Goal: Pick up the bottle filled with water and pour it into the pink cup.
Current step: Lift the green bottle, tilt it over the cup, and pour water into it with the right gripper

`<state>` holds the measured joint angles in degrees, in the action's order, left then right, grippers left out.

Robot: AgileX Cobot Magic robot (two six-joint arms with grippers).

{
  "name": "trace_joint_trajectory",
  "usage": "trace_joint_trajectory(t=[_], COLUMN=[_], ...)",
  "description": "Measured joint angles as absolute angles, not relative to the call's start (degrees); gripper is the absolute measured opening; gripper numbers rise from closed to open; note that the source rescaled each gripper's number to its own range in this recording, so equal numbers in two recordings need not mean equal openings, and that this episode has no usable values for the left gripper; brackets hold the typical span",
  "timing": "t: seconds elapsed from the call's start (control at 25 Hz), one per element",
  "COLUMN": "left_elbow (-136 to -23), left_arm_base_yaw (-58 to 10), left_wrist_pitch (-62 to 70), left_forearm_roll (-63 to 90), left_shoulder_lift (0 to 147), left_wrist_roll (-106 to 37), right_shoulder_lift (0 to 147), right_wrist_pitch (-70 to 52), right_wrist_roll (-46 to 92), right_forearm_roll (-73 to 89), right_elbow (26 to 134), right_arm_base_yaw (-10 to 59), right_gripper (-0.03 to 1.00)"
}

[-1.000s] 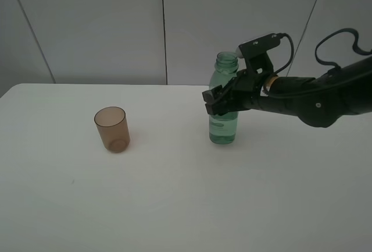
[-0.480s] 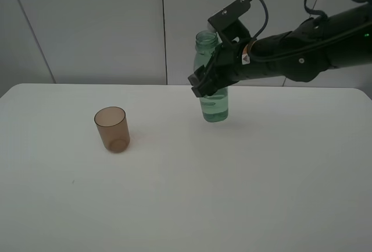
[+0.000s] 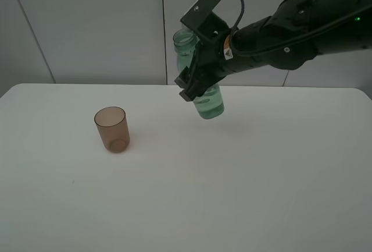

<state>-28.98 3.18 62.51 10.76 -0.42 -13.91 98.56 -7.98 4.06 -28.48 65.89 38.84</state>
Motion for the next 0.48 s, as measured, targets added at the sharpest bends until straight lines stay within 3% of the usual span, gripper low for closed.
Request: trace_joint_trajectory(t=[0.48], left_elbow=[-28.98], left_arm_base_yaw=[3.18], left_wrist_pitch=[62.51], left_forearm_roll=[10.76], left_shoulder_lift=[-0.42], left_wrist_roll=[-13.91], right_shoulder_lift=[103.39], right_wrist_pitch=[-19.63], right_wrist_roll=[4.06], right_forearm_roll=[-38.04], right_elbow=[74.47], right_arm_base_yaw=[43.07], right_gripper=[0.0])
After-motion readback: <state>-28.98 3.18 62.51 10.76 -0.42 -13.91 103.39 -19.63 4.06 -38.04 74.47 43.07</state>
